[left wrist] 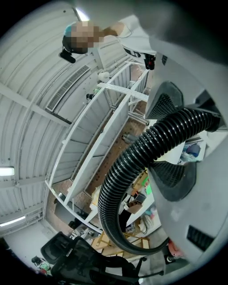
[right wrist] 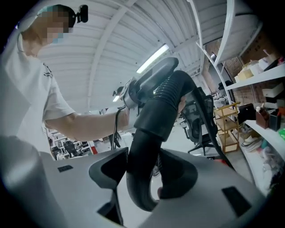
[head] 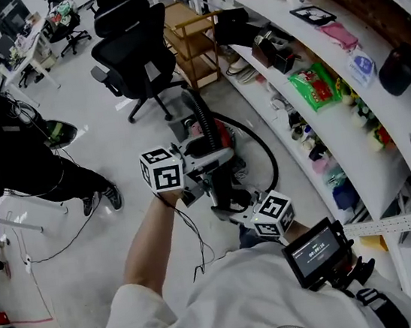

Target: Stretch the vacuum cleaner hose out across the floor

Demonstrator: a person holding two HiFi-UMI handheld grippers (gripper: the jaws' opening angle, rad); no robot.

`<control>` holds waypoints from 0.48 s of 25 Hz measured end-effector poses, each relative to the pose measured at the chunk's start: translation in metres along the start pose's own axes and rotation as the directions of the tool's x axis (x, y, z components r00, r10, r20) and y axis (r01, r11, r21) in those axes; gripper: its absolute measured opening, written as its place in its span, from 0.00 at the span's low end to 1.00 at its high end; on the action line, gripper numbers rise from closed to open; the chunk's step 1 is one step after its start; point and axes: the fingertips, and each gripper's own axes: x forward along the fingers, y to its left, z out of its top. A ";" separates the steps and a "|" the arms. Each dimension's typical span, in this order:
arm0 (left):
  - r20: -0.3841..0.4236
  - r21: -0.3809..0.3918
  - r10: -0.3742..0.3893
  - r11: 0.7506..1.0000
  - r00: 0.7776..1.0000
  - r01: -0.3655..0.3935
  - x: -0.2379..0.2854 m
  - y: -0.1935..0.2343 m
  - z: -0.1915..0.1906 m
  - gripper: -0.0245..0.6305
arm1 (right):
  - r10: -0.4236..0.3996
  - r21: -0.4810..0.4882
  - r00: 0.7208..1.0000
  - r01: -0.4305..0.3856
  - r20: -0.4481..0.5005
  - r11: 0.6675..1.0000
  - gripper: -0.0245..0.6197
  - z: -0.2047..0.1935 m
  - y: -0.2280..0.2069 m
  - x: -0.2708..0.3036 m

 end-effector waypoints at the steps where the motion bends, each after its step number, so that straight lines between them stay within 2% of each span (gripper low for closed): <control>1: -0.007 0.007 -0.009 1.000 1.000 0.009 0.000 -0.007 -0.003 0.48 | 0.006 0.001 1.000 -0.006 0.000 1.000 0.32 -0.001 0.007 0.001; 8: 0.009 -0.017 -0.059 0.998 0.998 0.059 -0.014 -0.050 -0.007 0.48 | 0.022 0.009 1.000 -0.023 0.019 1.000 0.33 0.000 0.050 -0.006; 12: 0.038 -0.044 -0.057 0.997 0.998 0.058 -0.016 -0.061 -0.011 0.48 | 0.028 0.008 0.999 -0.028 0.019 1.000 0.33 -0.003 0.062 -0.015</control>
